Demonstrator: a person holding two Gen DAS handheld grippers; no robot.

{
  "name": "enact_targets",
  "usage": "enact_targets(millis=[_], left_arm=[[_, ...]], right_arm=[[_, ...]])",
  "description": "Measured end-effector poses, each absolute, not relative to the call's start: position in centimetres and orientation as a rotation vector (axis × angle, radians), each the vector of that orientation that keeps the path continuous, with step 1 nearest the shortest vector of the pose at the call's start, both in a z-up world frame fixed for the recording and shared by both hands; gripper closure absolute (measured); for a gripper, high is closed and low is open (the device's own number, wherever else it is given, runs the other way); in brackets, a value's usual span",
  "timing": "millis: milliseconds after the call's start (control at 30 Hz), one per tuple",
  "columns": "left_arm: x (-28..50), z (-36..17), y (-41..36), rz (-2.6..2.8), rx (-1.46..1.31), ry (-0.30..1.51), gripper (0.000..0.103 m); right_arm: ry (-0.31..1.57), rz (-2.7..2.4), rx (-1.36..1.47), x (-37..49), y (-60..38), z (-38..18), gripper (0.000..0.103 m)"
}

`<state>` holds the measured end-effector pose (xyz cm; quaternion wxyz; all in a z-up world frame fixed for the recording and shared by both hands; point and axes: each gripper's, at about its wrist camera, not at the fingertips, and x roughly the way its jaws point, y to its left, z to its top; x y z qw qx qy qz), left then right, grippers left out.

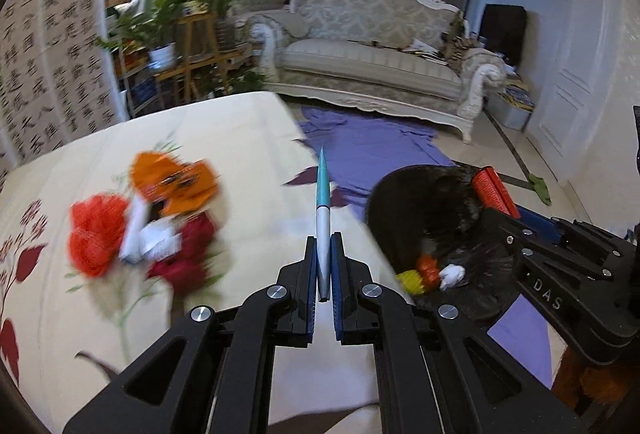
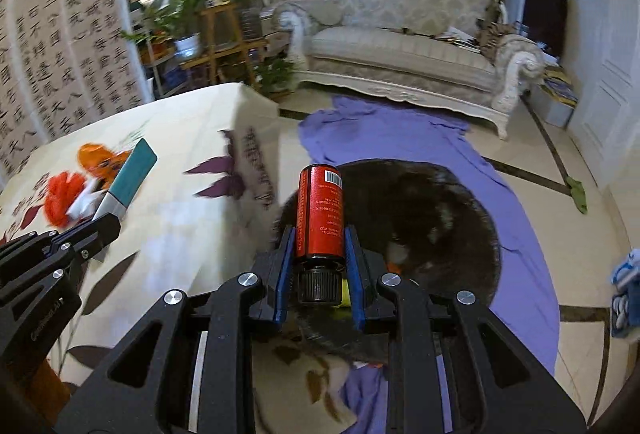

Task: Collect trash
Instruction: 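Carry the pen and spray can over the bin and release both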

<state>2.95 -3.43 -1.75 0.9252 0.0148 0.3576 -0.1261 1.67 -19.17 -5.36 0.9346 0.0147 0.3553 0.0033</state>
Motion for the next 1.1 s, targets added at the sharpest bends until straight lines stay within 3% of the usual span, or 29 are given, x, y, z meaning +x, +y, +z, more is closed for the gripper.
enact_targets(millis=[767,867,933,1000,1100], left_arm=[[10.5,-5.3,-12.7,-0.330,0.160,0.822,0.096],[10.5,-5.3,-13.0,-0.336,0.166,0.819,0.090],[10.3,-5.3,-13.0,-0.336,0.172,0.815,0.079],[10.2,-5.1,-12.9,-0.332,0.168,0.805,0.063],[10.2,-4.8,-12.7,-0.323,0.160,0.797,0.058]], right_arm=[[0.754,-0.062,0.122,7.8,-26.5,-9.0,0.080],[0.755,-0.064,0.143,8.0,-27.0,-9.4,0.074],[0.756,-0.072,0.151,7.8,-27.3,-9.5,0.066],[0.751,-0.086,0.150,7.6,-27.4,-9.5,0.064],[0.749,-0.095,0.156,7.2,-27.6,-9.2,0.064]])
